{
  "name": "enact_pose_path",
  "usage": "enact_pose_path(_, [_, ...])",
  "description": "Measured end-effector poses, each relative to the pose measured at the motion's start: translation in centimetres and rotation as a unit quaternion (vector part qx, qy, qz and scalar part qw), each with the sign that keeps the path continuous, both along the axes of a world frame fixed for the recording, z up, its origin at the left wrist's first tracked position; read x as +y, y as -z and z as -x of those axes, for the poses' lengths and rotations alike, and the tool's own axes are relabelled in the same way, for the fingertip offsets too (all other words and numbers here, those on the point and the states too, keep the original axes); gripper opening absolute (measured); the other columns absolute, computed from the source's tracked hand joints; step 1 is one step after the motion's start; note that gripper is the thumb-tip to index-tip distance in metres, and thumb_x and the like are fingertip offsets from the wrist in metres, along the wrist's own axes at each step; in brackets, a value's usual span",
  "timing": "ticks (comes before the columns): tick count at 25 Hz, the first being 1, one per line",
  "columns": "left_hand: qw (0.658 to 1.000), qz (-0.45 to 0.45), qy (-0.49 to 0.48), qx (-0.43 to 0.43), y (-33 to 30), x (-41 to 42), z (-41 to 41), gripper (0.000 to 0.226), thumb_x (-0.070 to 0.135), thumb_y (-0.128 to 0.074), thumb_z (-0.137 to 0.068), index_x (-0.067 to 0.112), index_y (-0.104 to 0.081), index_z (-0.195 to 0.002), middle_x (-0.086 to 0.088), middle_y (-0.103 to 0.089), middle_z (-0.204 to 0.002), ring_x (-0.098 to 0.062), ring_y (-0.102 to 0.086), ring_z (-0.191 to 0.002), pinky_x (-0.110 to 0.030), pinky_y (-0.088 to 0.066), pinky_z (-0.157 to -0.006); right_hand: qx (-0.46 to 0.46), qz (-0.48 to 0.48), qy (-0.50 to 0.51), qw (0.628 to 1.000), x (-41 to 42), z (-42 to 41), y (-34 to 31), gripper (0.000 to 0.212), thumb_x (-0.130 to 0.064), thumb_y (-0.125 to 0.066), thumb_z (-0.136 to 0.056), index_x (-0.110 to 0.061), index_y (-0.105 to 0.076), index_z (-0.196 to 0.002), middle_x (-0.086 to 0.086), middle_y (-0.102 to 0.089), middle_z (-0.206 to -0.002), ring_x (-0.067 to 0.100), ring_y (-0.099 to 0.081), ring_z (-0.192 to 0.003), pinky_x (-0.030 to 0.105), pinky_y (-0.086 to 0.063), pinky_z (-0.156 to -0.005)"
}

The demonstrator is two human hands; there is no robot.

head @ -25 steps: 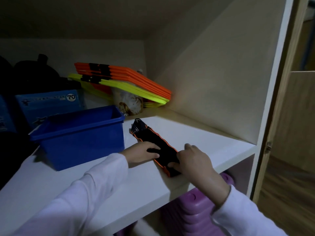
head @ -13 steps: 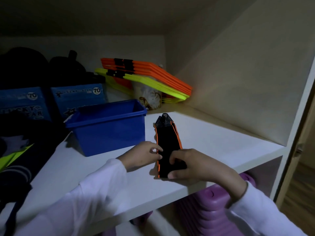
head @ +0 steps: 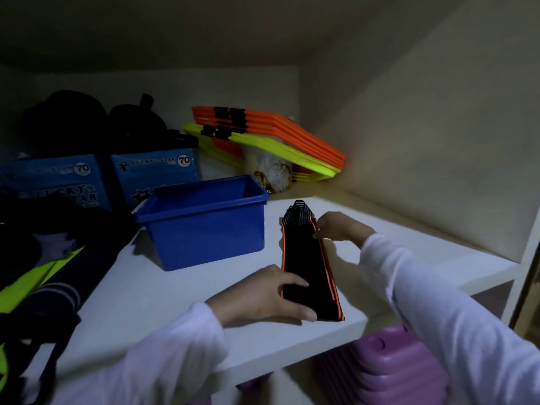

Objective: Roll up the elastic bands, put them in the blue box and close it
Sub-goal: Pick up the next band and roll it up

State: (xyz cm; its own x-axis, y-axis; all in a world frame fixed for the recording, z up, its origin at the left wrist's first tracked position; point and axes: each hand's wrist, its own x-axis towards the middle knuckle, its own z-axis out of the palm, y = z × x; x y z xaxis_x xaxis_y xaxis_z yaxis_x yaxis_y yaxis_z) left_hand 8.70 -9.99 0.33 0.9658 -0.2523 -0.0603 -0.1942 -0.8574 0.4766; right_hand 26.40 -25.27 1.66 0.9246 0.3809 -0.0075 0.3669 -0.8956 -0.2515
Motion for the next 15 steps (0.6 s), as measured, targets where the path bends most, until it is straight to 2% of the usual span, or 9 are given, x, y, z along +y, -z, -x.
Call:
enact_pose_path(2, [1.000, -0.005, 0.020, 0.010, 0.1, 0.2, -0.2, 0.062, 0.055, -0.070, -0.068, 0.042, -0.050, -0.126, 0.009, -0.042, -0.108, -0.008, -0.043, -0.101, -0.014, -0.036, -0.082, -0.009, 0.011, -0.011, 1.000, 0.9, -1.8, 1.3, 0.040, -0.026, -0.051, -0.091, -0.001, -0.058, -0.122, 0.019, -0.058, -0.127, 0.031, -0.054, -0.117, 0.029, -0.043, -0.089])
enact_pose_path(3, [1.000, 0.000, 0.025, 0.015, 0.2, 0.4, -0.4, 0.062, 0.055, -0.071, -0.068, 0.042, -0.050, -0.125, 0.009, -0.042, -0.111, -0.008, -0.044, -0.103, -0.017, -0.038, -0.089, -0.008, 0.007, -0.013, 1.000, 1.3, -2.5, 1.9, 0.040, -0.024, -0.050, -0.092, -0.003, -0.056, -0.125, 0.019, -0.056, -0.130, 0.031, -0.052, -0.120, 0.030, -0.041, -0.093])
enact_pose_path(5, [0.999, 0.013, 0.030, 0.026, 0.2, 0.6, -0.8, 0.060, 0.053, -0.073, -0.067, 0.042, -0.053, -0.123, 0.008, -0.044, -0.118, -0.010, -0.045, -0.111, -0.026, -0.039, -0.104, -0.003, -0.010, -0.019, 1.000, 1.7, -3.3, 2.8, 0.040, -0.019, -0.045, -0.093, -0.005, -0.051, -0.130, 0.018, -0.053, -0.135, 0.032, -0.049, -0.124, 0.031, -0.039, -0.098])
enact_pose_path(8, [0.998, 0.017, 0.040, 0.041, -0.1, 1.4, -1.5, 0.059, 0.047, -0.076, -0.066, 0.040, -0.056, -0.121, 0.007, -0.045, -0.121, -0.012, -0.046, -0.116, -0.032, -0.038, -0.108, 0.000, -0.016, -0.013, 1.000, 1.7, -4.8, 3.7, 0.039, -0.023, -0.041, -0.095, -0.005, -0.053, -0.127, 0.018, -0.055, -0.132, 0.032, -0.051, -0.121, 0.032, -0.040, -0.097])
enact_pose_path(10, [0.997, 0.032, 0.044, 0.063, -0.6, 2.0, -1.9, 0.057, 0.042, -0.078, -0.066, 0.039, -0.058, -0.119, 0.008, -0.045, -0.120, -0.010, -0.047, -0.112, -0.023, -0.041, -0.104, -0.015, -0.031, 0.004, 0.999, 1.6, -6.0, 3.7, 0.041, -0.031, -0.046, -0.094, -0.004, -0.055, -0.123, 0.019, -0.058, -0.127, 0.033, -0.054, -0.117, 0.032, -0.042, -0.093])
enact_pose_path(13, [0.993, 0.048, 0.055, 0.092, -1.1, 2.1, -2.1, 0.053, 0.030, -0.080, -0.067, 0.034, -0.061, -0.115, 0.010, -0.046, -0.113, -0.003, -0.049, -0.097, 0.001, -0.043, -0.074, -0.026, -0.046, 0.043, 0.998, 1.4, -7.0, 3.9, 0.046, -0.034, -0.059, -0.085, -0.005, -0.057, -0.122, 0.017, -0.061, -0.124, 0.032, -0.057, -0.114, 0.032, -0.044, -0.090])
enact_pose_path(15, [0.989, 0.070, 0.056, 0.117, -1.4, 1.7, -2.2, 0.049, 0.021, -0.080, -0.068, 0.030, -0.062, -0.113, 0.013, -0.044, -0.105, -0.004, -0.048, -0.088, 0.001, -0.043, -0.066, -0.018, -0.057, 0.048, 0.997, 1.5, -7.1, 3.9, 0.038, -0.029, -0.064, -0.082, -0.004, -0.061, -0.111, 0.017, -0.063, -0.118, 0.032, -0.058, -0.113, 0.030, -0.046, -0.083])
